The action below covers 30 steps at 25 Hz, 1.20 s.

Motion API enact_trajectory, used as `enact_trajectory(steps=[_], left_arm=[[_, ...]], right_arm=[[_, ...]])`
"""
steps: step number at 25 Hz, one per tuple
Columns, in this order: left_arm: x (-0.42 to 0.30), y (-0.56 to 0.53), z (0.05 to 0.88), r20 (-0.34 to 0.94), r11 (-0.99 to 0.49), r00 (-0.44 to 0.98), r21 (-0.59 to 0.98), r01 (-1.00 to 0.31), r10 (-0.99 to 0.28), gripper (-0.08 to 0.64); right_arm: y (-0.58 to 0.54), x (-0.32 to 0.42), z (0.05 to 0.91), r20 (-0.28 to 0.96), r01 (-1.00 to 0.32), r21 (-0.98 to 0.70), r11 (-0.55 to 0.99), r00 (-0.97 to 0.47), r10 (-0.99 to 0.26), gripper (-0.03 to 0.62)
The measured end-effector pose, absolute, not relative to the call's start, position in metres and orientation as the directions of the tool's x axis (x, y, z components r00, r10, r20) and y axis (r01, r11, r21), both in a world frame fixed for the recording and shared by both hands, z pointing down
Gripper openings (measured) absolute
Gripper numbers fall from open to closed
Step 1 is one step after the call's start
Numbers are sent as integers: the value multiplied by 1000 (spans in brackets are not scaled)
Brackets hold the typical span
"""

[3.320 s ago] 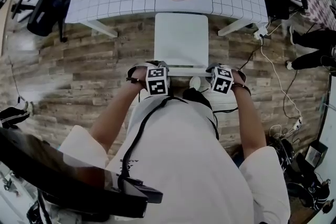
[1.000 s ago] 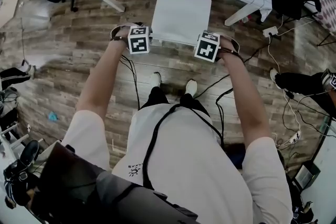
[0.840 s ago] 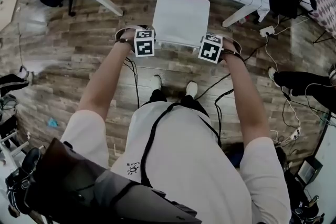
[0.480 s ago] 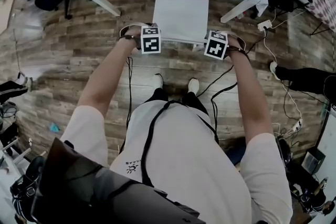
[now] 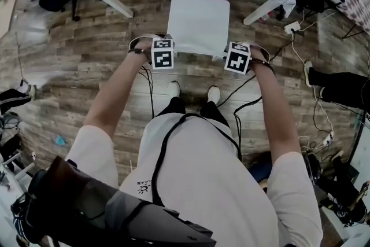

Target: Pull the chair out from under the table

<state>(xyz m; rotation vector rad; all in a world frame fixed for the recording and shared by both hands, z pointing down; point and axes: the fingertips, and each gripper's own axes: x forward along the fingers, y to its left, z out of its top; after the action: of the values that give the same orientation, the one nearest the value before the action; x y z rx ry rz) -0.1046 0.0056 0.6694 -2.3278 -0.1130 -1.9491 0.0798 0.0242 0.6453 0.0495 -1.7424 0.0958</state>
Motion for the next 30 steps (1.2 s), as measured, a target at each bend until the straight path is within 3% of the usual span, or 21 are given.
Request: enact_trajectory(steps=[18,30], left_arm=[[-112,143,667,980,-996,198,19,82,35,84],[-125,168,664,974,-998,226,17,62,31,87]], right_arm=[[152,74,645,983,-47,-101,994,-158,92,98],[178,60,641,983,-52,-97,994,-164,87,100]])
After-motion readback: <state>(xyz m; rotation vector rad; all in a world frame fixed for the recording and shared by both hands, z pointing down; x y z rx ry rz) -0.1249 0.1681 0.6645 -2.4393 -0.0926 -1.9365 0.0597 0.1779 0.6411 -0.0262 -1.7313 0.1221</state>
